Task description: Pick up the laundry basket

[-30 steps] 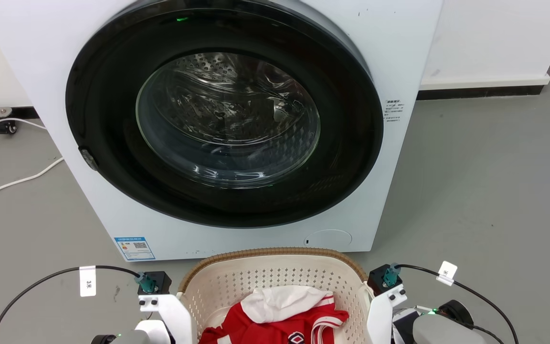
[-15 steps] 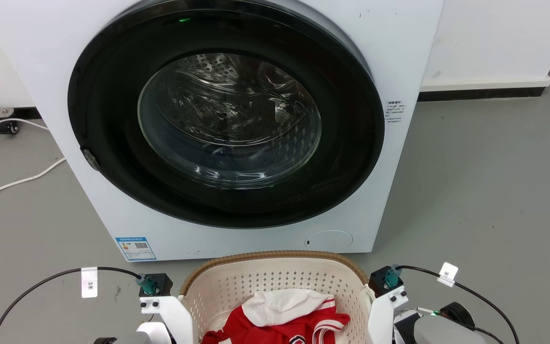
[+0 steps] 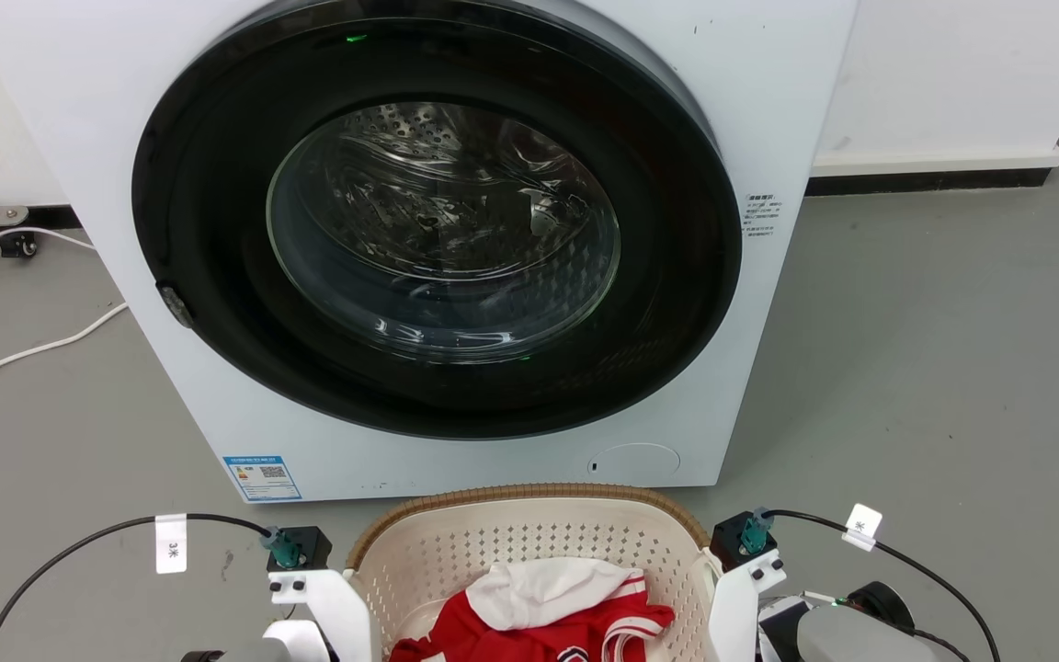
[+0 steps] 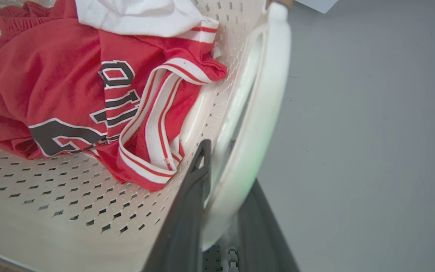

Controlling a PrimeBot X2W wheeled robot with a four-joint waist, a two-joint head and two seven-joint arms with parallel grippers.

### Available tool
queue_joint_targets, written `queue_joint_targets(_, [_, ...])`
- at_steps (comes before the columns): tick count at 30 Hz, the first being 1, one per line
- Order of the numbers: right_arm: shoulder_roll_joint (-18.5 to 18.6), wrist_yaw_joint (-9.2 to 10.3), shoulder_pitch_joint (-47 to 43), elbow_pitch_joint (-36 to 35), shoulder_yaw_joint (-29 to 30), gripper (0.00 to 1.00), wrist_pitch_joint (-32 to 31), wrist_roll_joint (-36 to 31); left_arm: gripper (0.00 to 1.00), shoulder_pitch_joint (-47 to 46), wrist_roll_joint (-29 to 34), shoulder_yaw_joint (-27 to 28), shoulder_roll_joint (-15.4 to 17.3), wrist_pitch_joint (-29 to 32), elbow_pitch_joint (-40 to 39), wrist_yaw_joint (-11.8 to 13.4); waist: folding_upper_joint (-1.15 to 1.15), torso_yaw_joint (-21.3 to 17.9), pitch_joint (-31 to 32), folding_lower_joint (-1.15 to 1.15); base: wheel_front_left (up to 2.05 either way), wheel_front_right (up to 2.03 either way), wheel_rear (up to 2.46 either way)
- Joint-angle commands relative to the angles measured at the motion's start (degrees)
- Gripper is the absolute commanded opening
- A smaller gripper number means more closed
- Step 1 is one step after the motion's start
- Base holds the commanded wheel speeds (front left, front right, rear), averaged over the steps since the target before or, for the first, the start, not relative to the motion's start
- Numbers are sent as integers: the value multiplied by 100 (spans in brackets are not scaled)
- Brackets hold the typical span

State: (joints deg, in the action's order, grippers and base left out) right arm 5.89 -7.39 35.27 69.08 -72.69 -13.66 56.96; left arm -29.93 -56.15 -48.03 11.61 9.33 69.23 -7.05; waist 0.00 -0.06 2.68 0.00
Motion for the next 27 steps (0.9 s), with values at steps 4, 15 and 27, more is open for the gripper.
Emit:
queue_joint_targets(4, [34, -19, 41, 47, -55, 0, -29, -10, 0, -125, -35, -74, 39, -53, -11, -72, 0, 1, 0, 0, 0, 0, 0])
queue_joint_targets(15, [48, -19, 50, 78, -77, 0, -34, 0, 0, -139, -196, -212, 21, -54, 32, -71, 0, 10, -20, 0, 0, 0, 0])
queue_joint_targets(27, [56, -18, 17, 95, -87, 0, -16, -21, 0, -154, -331, -354, 40, -119, 70, -71, 0, 24, -7, 0, 0, 0, 0])
